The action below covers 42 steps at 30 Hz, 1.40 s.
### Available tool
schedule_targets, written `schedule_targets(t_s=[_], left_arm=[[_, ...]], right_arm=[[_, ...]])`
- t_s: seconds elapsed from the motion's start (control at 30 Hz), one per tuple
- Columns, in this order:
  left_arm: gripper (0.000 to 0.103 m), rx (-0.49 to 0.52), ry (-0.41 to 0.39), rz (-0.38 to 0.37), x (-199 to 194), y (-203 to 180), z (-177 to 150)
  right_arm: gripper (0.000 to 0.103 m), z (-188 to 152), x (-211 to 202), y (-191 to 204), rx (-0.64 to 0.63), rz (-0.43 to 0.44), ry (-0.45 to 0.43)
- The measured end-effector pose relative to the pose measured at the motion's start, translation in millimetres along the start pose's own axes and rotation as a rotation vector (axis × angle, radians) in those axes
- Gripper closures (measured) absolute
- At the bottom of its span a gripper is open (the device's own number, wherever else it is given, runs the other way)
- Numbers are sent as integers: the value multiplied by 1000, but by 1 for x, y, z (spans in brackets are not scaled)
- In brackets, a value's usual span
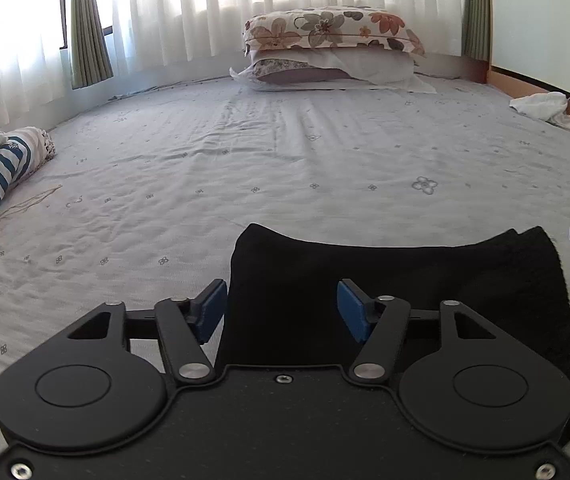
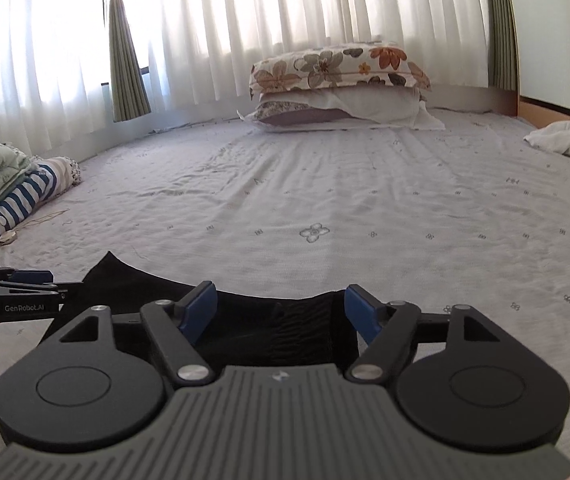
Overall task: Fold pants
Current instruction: 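Open both grippers and withdraw from the folded pants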
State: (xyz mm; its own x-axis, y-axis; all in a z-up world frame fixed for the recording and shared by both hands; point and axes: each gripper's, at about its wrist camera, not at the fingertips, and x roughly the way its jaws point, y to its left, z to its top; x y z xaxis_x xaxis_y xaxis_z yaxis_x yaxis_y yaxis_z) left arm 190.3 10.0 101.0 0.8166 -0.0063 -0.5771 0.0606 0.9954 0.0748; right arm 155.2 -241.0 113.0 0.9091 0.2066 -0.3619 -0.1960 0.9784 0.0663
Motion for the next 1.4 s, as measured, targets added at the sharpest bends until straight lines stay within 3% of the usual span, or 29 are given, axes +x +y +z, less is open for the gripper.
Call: schedule_targets(t_s=[0.17, 0.47, 0.6, 0.77, 0.83, 0.97, 1.4], left_arm=[[18, -48, -14, -51, -50, -4, -23], [16, -107, 10, -51, -96, -5, -77], [15, -96, 37, -25, -95, -7, -107], [10, -126, 128, -29, -80, -5, -134], [7, -118, 118, -18, -77, -7, -140], [0, -80, 111, 0, -73, -13, -143], [0, -97, 107, -6, -69, -13, -141]], right_arm=[[12, -13, -47, 19, -35, -2, -63], [0, -55, -91, 44, -49, -29, -101], [0, -84, -91, 53, -52, -58, -69], [0, -122, -78, 62, -67, -106, 14], [0, -133, -73, 64, -74, -121, 40], [0, -146, -65, 65, -65, -133, 81], [0, -156, -59, 68, -69, -167, 103]])
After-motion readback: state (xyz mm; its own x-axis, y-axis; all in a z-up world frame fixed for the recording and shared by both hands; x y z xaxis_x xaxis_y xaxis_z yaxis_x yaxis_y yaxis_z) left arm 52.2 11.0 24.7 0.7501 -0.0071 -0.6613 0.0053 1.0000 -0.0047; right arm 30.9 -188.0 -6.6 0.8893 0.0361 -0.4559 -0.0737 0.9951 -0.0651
